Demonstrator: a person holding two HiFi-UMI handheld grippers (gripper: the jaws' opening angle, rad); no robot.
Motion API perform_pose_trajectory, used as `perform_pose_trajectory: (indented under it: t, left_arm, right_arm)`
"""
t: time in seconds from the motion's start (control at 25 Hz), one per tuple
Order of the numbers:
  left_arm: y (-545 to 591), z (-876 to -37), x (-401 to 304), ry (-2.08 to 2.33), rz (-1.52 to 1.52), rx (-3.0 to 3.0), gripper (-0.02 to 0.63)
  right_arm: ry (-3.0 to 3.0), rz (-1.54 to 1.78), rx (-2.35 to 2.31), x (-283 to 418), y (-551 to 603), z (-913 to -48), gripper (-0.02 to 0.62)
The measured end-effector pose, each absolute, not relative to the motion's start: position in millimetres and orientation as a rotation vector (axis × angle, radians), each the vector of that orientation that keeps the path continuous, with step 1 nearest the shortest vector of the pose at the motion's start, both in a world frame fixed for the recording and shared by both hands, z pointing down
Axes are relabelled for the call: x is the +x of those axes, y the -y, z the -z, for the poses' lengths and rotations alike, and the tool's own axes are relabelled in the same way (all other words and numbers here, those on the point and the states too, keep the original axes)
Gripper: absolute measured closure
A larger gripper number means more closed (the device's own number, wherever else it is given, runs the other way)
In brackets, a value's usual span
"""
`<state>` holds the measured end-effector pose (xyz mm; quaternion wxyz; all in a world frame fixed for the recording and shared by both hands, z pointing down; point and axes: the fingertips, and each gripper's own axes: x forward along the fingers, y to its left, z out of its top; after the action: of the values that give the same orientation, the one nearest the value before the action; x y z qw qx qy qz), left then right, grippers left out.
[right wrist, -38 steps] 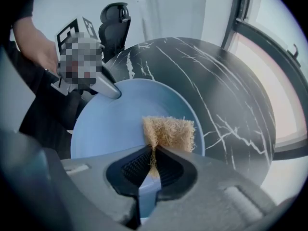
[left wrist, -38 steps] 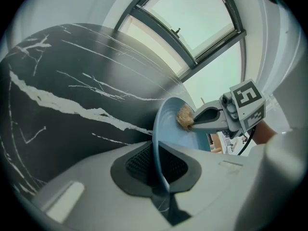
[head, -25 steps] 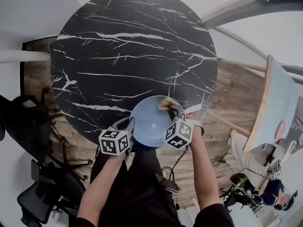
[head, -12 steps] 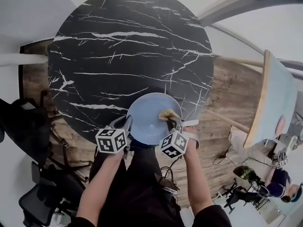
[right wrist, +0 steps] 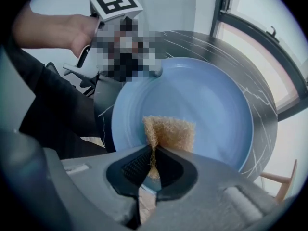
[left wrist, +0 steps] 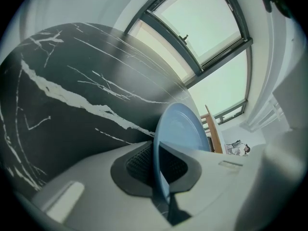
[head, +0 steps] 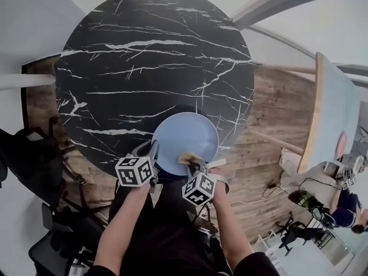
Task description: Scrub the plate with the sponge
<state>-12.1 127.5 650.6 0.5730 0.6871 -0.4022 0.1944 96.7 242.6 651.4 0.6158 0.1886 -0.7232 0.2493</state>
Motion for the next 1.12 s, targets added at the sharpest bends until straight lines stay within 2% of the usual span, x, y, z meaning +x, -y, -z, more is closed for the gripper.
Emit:
perform_pose_trajectory:
  t: [0.36,0.52,0.64,0.92,1.0,1.12]
  left_arm:
    - [-130,-652,-11,0.932,-0.465,1.618,0.586]
    - [-134,-650,-10,0.914,-0.491,1.632,0.583]
    - [-134,-643,-11,0.872,-0.497,1.66,0.476]
    - [-126,-611,-28,0.869,-0.466,1.706,0.448]
    - [-120,-590,-35,0.891,-0.412,1.726,0.451]
    - [-107,-542,-44,0.963,-0.346,1.817,0.54]
  right_arm:
    - [1.838,-0.772,0.417,64,-241,-644,0.574]
    - [1.902,-0.692,0.552,68,-221,-622,0.574]
    - [1.989,-0.634,0.707,72,-196,-586,0.572]
    - [2.197,-0.647,1.11,91,-135,-496,0.572]
    - [2.238,-0.617,1.188,95,-122,-468,0.572]
    - [2.317,-0.551,1.305,98,-108,-426,0.572]
